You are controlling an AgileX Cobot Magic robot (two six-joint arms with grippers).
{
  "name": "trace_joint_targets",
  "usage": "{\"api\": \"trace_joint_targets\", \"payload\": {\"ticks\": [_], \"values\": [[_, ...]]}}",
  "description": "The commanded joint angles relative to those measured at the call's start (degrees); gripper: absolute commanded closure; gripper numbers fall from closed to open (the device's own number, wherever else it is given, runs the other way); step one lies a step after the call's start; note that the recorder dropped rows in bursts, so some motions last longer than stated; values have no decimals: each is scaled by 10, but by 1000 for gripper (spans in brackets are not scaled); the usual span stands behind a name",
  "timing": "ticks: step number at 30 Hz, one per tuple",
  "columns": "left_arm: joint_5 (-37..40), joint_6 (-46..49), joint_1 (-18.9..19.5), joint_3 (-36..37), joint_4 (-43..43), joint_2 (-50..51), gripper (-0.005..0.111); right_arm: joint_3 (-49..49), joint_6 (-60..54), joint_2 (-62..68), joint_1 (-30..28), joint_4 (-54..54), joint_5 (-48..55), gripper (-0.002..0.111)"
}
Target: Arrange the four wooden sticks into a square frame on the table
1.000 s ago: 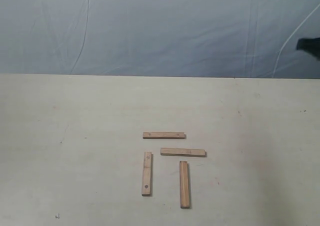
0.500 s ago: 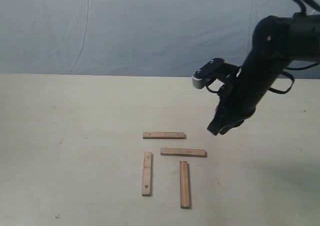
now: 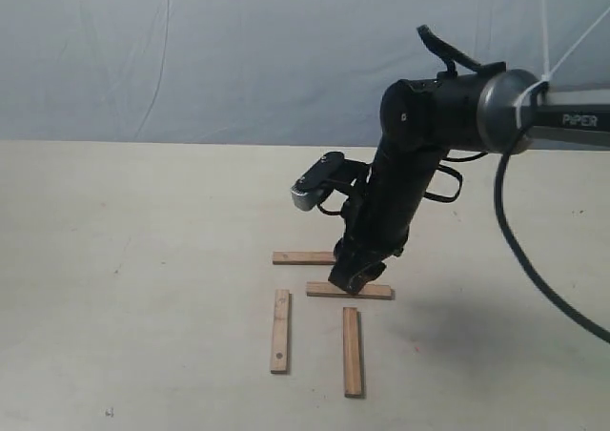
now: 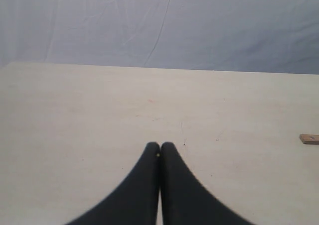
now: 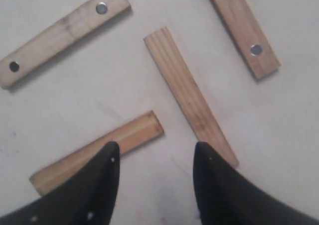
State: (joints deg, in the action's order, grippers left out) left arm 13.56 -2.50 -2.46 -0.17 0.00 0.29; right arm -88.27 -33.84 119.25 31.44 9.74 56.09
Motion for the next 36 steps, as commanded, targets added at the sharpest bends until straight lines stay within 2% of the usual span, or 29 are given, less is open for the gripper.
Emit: {"api": "trace_joint_targets", "payload": {"ticks": [1, 9, 16, 22, 27, 32, 36], "values": [[2, 1, 1, 2, 3, -3, 107, -53, 101, 44, 1, 19, 64, 63], [2, 1, 1, 2, 3, -3, 107, -28, 257, 52, 1, 11, 82, 63], [2, 1, 1, 2, 3, -3, 107, 65, 364, 52, 31, 12, -8, 63], [2, 1, 0, 2, 3, -3, 107, 68, 403, 28, 58, 10, -43, 47], [2, 1, 0, 2, 3, -3, 107, 69, 457, 16, 62, -15, -30, 56], [2, 1, 0, 2, 3, -3, 107, 91, 523, 16, 93, -84, -60, 56], [2, 1, 0, 2, 3, -3, 107, 106, 538, 16, 109, -93, -80, 56]]}}
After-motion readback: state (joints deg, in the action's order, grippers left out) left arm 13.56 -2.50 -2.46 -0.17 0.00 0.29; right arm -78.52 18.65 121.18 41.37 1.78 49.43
